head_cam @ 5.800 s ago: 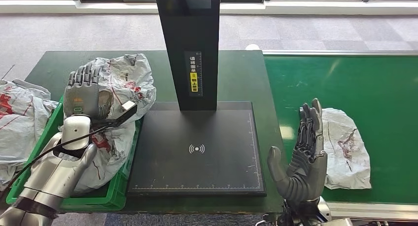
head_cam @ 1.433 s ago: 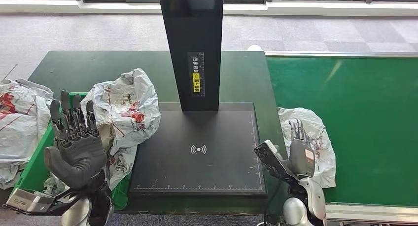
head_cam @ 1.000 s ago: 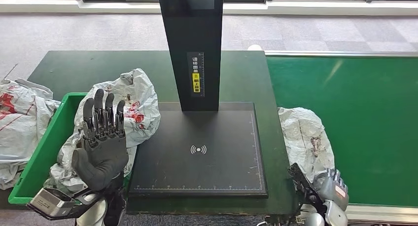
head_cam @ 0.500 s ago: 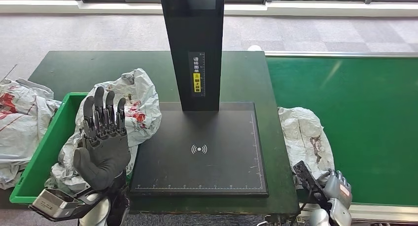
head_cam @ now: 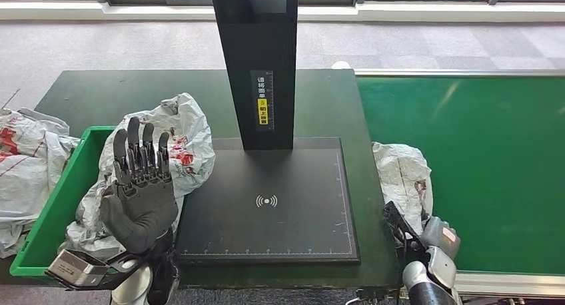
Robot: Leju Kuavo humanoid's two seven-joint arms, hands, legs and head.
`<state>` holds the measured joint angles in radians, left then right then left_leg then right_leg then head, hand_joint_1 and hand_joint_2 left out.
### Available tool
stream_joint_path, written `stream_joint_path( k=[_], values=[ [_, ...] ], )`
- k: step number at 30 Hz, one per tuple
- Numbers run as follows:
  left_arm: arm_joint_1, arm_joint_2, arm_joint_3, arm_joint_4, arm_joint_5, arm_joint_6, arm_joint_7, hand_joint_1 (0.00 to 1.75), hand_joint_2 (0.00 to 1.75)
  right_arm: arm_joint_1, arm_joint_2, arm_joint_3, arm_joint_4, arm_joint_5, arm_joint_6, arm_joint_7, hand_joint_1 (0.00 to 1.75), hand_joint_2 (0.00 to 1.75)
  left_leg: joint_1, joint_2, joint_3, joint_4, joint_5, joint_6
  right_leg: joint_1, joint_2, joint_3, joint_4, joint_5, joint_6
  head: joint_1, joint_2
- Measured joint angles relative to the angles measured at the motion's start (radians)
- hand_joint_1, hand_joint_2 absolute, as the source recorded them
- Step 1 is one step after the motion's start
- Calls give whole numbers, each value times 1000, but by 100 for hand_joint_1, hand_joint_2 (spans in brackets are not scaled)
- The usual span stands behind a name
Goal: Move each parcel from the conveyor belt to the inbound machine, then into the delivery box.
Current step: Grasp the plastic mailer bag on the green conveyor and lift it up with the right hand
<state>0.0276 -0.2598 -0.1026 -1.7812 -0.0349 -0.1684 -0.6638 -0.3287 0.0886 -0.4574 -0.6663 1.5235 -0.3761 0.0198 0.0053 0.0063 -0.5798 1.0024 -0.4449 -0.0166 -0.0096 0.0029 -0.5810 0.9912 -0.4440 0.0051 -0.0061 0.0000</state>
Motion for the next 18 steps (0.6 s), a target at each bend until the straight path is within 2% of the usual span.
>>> stream_joint_path(
  k=[3,7,10,12,14,18],
  values=[
    [0,0,0,6,3,4,1,0,0,-8,34,31,11,-34,-73,-37,175,175,1,1,0,0,1,-1,1,1,-1,0,0,-1,0,0],
    [0,0,0,8,2,16,0,0,0,13,75,69,-36,-154,-203,-126,175,175,1,2,-1,-1,1,-2,2,2,-3,1,0,-2,0,0],
    [0,0,0,9,1,24,-1,0,0,49,96,98,-128,-250,-221,-182,175,175,1,2,-2,-1,1,-2,2,2,-4,1,0,-3,0,0],
    [0,0,0,11,1,33,-2,0,0,83,108,120,-211,-387,-241,-272,175,175,1,1,-2,-1,1,-2,1,1,-4,1,0,-3,0,0],
    [0,0,0,16,4,42,-3,0,0,127,124,137,-317,-577,-261,-400,175,175,1,-1,-2,-1,1,-2,1,-1,-4,1,-1,-3,0,0],
    [-2,0,-1,28,8,51,-4,0,0,216,156,164,-549,-864,-207,-594,175,175,1,-3,-3,-1,1,-2,1,-2,-4,1,-2,-4,0,0]
  ],
)
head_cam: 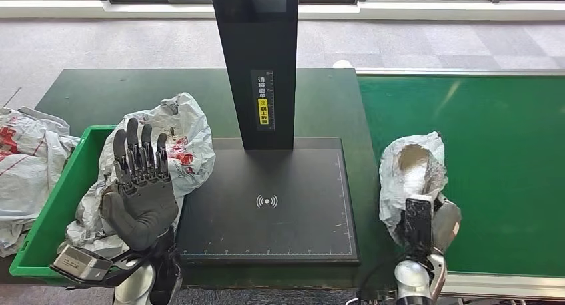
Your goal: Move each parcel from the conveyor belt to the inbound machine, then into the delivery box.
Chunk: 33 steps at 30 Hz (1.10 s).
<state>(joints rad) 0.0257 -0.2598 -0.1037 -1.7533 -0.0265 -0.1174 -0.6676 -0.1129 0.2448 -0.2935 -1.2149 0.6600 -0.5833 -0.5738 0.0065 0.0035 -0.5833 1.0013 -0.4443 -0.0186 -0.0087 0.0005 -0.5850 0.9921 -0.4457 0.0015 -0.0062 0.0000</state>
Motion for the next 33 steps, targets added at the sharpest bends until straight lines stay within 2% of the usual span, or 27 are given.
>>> stream_joint_path(
  k=[2,5,11,16,20,24,29,33],
  values=[
    [-1,0,-1,6,4,0,0,0,0,40,16,18,-109,-87,46,-66,175,175,0,0,0,0,0,0,-1,0,0,0,0,0,0,0],
    [-2,1,-1,15,8,0,-2,0,0,87,28,62,-243,-159,118,-113,175,175,0,0,0,0,-1,1,-2,0,0,0,-1,1,0,0],
    [-5,2,1,33,11,-10,-4,0,0,137,22,203,-418,-265,213,-126,175,175,0,0,0,0,-1,1,-2,0,0,0,0,1,0,0],
    [-21,2,4,49,11,-26,-4,0,0,146,15,331,-451,-343,334,-126,175,175,0,1,0,0,-1,1,-2,0,0,0,0,1,0,0],
    [-36,2,6,65,11,-33,-4,0,0,125,13,392,-415,-348,436,-118,175,175,0,0,0,0,0,1,-2,0,1,0,0,1,0,0],
    [-50,2,6,83,11,-46,-4,0,0,77,16,449,-253,-216,565,-49,175,175,0,0,1,0,0,1,-1,0,1,0,0,1,0,0],
    [-58,2,8,99,11,-52,-4,0,0,47,18,492,-103,-168,603,-16,175,175,0,-4,-1,0,1,1,-1,-6,2,0,0,1,0,0],
    [-73,1,8,109,6,-53,0,0,0,8,20,520,17,-131,682,41,175,175,0,-4,-1,0,1,1,-1,-4,1,0,0,1,0,0]
  ],
)
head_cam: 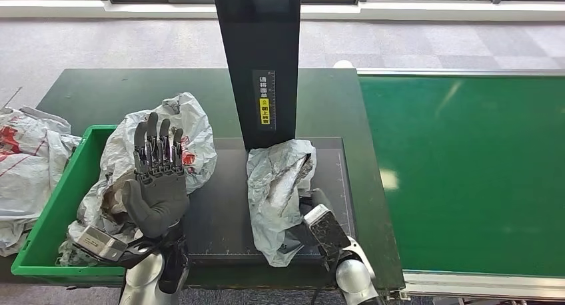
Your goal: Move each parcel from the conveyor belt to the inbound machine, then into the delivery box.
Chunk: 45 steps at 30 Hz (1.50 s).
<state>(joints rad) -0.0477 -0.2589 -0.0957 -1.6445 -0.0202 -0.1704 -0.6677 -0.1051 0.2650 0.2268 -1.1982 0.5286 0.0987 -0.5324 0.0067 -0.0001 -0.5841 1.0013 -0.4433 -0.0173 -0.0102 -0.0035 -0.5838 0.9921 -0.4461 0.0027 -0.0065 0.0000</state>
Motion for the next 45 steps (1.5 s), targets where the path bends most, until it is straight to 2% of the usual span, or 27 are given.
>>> stream_joint_path(
  k=[5,9,13,17,23,27,30,36,45],
  values=[
    [-8,-1,0,2,-13,6,4,0,0,-64,4,14,161,96,-93,98,175,175,0,0,0,0,0,0,0,0,0,0,0,0,0,0],
    [-8,-1,0,2,-17,9,4,0,0,-97,10,14,227,115,-113,117,0,175,0,0,0,0,0,0,0,0,0,0,0,0,0,0],
    [2,-1,1,-8,-23,14,5,0,0,-111,10,14,257,212,-193,206,0,175,0,0,0,0,0,0,0,0,0,0,0,0,0,0],
    [28,-1,3,-37,-37,16,6,0,0,-85,-3,14,211,260,-172,185,0,0,0,0,0,0,0,0,0,1,-1,0,0,0,0,0],
    [67,4,10,-72,-106,13,8,0,0,39,-43,14,-85,276,-94,104,0,0,0,0,-1,0,-1,0,-1,0,-2,0,-1,1,0,0],
    [79,11,5,-72,-192,15,22,0,0,146,-84,14,-326,241,-104,57,0,0,0,0,-1,0,-2,1,-1,0,-1,-1,-2,2,0,0],
    [83,14,2,-71,-212,20,24,0,0,199,-106,14,-452,221,-121,45,0,0,0,1,-1,0,-2,1,-1,1,-2,-1,-2,2,0,0],
    [84,15,0,-73,-216,21,35,0,0,242,-124,14,-583,211,-129,32,0,0,0,1,-1,0,-2,1,-1,1,-1,-1,-2,1,0,0],
    [83,15,-1,-72,-220,16,41,0,0,279,-130,-23,-667,183,-164,25,0,0,0,1,0,0,-2,1,-1,1,-1,-1,-2,1,0,0]
  ],
)
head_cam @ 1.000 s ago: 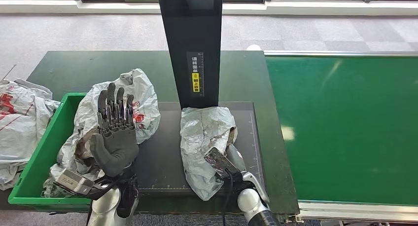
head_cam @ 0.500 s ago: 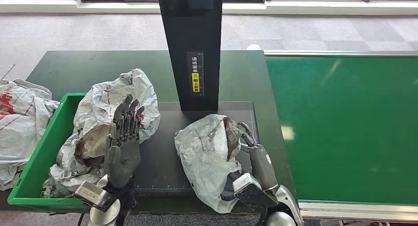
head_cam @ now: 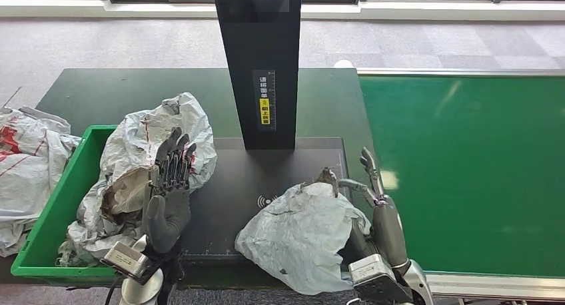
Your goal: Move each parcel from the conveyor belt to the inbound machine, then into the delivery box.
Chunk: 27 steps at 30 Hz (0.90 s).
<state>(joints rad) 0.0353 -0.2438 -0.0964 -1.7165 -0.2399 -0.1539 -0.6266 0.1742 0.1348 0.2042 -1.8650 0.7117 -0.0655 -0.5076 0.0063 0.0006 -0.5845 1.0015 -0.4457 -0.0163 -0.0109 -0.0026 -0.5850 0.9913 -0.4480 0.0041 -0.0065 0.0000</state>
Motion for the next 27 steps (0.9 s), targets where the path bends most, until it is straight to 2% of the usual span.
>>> stream_joint_path(
  k=[18,22,25,27],
  values=[
    [-17,7,-36,44,-98,21,46,0,0,9,0,-82,15,84,-65,91,0,0,0,0,0,0,0,0,0,0,0,0,0,0,0,0],
    [-17,9,-64,58,-156,68,56,0,0,9,11,-125,30,137,-180,156,0,0,0,0,0,0,0,0,0,0,0,0,0,0,0,0],
    [-18,11,-78,73,-159,73,59,0,0,9,22,-176,39,212,-280,235,0,0,0,0,0,0,0,0,0,0,0,0,0,0,0,0],
    [-18,13,-85,83,-159,69,62,0,0,6,28,-214,50,244,-313,277,0,0,0,0,0,0,0,0,0,0,0,0,0,0,0,0]
  ],
)
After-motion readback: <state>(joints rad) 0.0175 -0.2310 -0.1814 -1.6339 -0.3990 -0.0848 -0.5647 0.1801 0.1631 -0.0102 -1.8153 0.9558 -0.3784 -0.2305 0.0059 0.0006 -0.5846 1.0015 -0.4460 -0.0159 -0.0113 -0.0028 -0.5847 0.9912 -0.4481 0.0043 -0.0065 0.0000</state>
